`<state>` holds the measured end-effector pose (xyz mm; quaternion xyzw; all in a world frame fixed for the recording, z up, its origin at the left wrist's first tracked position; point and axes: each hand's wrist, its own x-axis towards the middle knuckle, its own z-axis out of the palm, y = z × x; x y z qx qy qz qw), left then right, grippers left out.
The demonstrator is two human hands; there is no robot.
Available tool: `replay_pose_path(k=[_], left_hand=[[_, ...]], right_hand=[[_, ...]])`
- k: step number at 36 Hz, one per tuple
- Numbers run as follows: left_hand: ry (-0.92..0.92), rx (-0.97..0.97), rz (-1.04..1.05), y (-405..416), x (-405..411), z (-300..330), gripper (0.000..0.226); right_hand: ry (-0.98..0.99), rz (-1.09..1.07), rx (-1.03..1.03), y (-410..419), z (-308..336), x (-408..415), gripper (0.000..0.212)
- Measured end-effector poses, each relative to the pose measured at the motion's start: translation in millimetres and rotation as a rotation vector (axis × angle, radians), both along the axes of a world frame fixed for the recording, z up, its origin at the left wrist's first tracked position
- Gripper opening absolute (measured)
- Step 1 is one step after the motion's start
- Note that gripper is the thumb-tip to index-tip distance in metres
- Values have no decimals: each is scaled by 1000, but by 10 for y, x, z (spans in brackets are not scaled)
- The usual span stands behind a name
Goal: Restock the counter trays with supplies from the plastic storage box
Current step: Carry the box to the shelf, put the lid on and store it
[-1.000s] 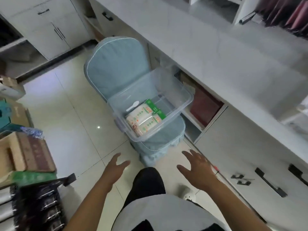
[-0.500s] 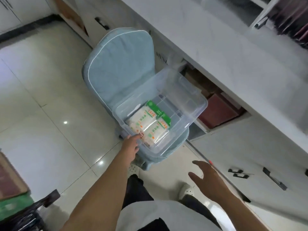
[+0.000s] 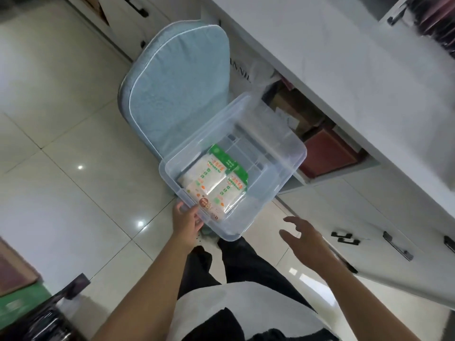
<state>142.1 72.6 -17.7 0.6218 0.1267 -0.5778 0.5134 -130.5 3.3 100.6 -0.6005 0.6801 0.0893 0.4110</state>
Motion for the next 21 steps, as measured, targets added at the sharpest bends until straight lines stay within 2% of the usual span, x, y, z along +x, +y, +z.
replay_pose_path(k=[6, 13, 17, 21], left_hand=[[-72, 138, 60, 465, 82, 127, 58], [-105, 279, 113, 975, 304, 213, 46], [-123, 364, 143, 1139, 385, 170, 40], [-137, 427, 174, 1175, 396, 136, 37]], right_hand=[[-105, -59, -21, -679, -275, 318, 38], [-67, -51, 0, -1639, -776, 715, 61], [-165, -141, 90, -2149, -1091, 998, 72], [-223, -231, 291, -2422, -1315, 1258, 80]])
